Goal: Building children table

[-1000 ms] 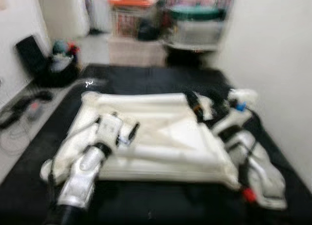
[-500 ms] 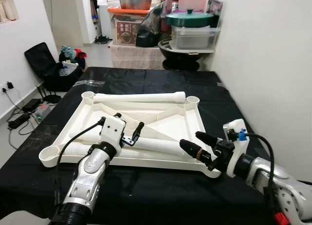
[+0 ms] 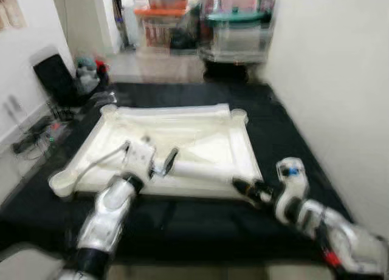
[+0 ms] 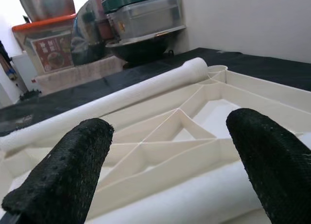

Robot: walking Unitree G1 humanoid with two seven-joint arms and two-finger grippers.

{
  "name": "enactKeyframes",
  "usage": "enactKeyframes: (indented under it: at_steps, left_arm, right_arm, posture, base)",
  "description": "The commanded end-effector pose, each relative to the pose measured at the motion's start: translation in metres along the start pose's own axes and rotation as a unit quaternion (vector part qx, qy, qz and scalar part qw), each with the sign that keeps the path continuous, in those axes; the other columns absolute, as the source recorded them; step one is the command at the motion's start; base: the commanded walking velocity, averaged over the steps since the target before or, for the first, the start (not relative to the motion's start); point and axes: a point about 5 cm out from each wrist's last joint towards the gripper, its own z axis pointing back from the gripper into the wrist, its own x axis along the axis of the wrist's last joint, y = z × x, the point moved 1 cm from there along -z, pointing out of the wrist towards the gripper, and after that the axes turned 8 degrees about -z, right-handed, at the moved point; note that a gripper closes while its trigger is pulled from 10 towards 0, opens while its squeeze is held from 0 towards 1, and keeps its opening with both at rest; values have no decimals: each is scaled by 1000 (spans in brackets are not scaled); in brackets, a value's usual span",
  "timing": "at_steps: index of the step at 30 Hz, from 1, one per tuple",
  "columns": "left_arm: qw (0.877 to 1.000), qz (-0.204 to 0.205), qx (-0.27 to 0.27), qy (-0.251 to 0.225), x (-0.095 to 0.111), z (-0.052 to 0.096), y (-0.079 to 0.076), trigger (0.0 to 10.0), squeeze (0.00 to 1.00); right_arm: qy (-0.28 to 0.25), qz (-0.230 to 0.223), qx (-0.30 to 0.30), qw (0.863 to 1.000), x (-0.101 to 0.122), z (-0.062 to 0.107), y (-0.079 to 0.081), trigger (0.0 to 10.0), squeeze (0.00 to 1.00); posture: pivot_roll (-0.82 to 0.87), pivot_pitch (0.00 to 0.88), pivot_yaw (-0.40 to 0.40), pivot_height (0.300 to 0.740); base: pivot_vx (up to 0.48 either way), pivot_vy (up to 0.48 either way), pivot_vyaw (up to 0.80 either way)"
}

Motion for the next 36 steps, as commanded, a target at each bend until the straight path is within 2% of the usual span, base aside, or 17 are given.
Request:
enactKeyframes:
  at_steps: [1,9,12,19,23,32,35,36]
  left_arm:
    - [1000,0,-1,3,-2,1,0,10000,0]
    - [1000,2,1,2,-2,1,-1,10000,0]
    - [1000,2,1,4,-3,2,-2,10000,0]
    - [1000,3,0,1,-1,0,-4,10000,0]
    - [1000,3,2,2,-2,1,-3,10000,0]
    - [1000,1,7,5,-3,3,-1,10000,0]
    - [1000,2,7,4,-3,3,-2,10000,0]
    - [1000,2,7,4,-3,3,-2,10000,0]
  right_arm:
    - [-5,4,5,1000,1,-3,0,10000,0]
    - [-28,16,17,999,11,-9,3,10000,0]
    - [-46,22,38,998,19,-15,12,10000,0]
    - [-29,22,73,997,9,-28,29,10000,0]
    - [-22,24,83,996,5,-32,33,10000,0]
    - [-8,32,70,997,1,-32,27,10000,0]
    - [-12,42,30,999,7,-28,14,10000,0]
    - [-12,42,30,999,7,-28,14,10000,0]
  posture:
    - [35,0,-59,740]
    - [40,0,-65,740]
    - [38,0,-65,740]
    - [43,0,-72,740]
    - [47,0,-76,740]
    - [47,0,-81,740]
    - [43,0,-81,740]
    - [43,0,-81,740]
  base:
    - [0,0,0]
    - [0,0,0]
    - [0,0,0]
    - [0,0,0]
    - [0,0,0]
    - [0,0,0]
    - [0,0,0]
    - [0,0,0]
